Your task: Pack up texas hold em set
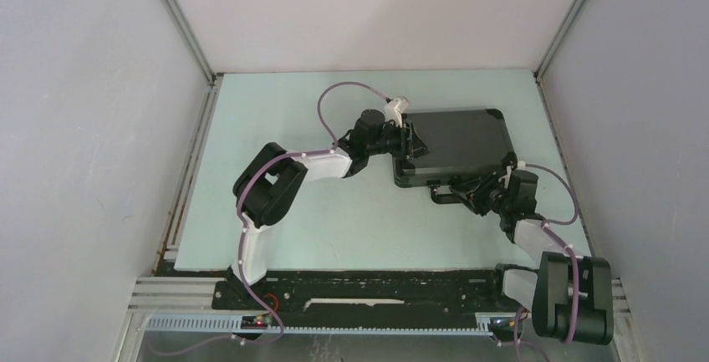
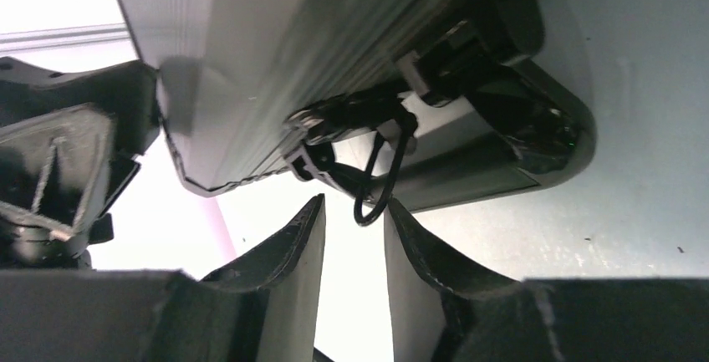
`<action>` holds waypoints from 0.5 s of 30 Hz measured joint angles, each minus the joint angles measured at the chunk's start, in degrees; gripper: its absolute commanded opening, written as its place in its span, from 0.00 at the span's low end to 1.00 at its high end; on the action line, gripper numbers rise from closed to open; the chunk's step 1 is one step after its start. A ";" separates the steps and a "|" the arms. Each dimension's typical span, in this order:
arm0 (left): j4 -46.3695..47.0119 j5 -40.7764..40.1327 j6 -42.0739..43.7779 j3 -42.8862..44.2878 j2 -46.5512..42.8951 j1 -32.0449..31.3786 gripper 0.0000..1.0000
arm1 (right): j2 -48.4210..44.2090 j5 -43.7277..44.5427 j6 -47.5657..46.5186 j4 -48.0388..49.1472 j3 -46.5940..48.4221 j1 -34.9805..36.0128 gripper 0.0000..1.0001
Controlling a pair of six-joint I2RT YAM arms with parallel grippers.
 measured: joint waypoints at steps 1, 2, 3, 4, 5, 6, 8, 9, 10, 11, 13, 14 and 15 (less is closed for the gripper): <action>-0.02 -0.02 0.00 0.00 0.00 0.00 0.48 | -0.85 -0.02 0.20 -0.04 0.00 0.00 0.40; -0.02 -0.02 0.02 0.00 0.00 0.00 0.48 | -1.66 0.02 0.28 -0.13 0.02 0.00 0.41; -0.02 -0.02 0.00 0.00 0.00 0.00 0.48 | -2.60 0.11 0.35 -0.22 0.02 0.00 0.41; -0.02 -0.02 0.00 0.00 0.00 0.00 0.48 | -3.45 0.28 0.35 -0.28 0.04 0.00 0.42; -0.02 -0.02 0.00 0.00 0.00 0.00 0.48 | -4.07 0.55 0.33 -0.37 0.15 0.00 0.42; -0.02 -0.02 0.00 0.00 0.00 0.00 0.48 | -4.26 0.79 0.33 -0.39 0.31 0.00 0.44; -0.02 -0.02 0.00 0.00 0.00 0.00 0.48 | -3.72 1.20 0.13 -0.50 1.01 -0.02 0.47; -0.02 -0.02 0.00 0.00 0.00 0.00 0.48 | -2.93 1.22 -0.04 -0.48 1.49 -0.02 0.48; -0.02 -0.02 0.00 0.00 0.00 0.00 0.48 | -1.73 1.11 -0.22 -0.48 2.10 -0.02 0.48; -0.02 -0.02 0.00 0.00 0.00 0.00 0.47 | -0.33 1.03 -0.39 -0.26 2.71 -0.04 0.48; -0.02 -0.02 0.00 0.00 0.00 0.00 0.47 | 2.19 0.55 -0.44 0.59 3.52 -0.11 0.48; -0.04 -0.04 0.00 0.00 0.00 0.00 0.47 | 3.32 0.22 -0.39 1.18 3.72 -0.11 0.48; -0.04 -0.04 0.00 0.00 0.00 0.00 0.47 | 4.15 -0.02 -0.37 1.70 3.76 -0.11 0.48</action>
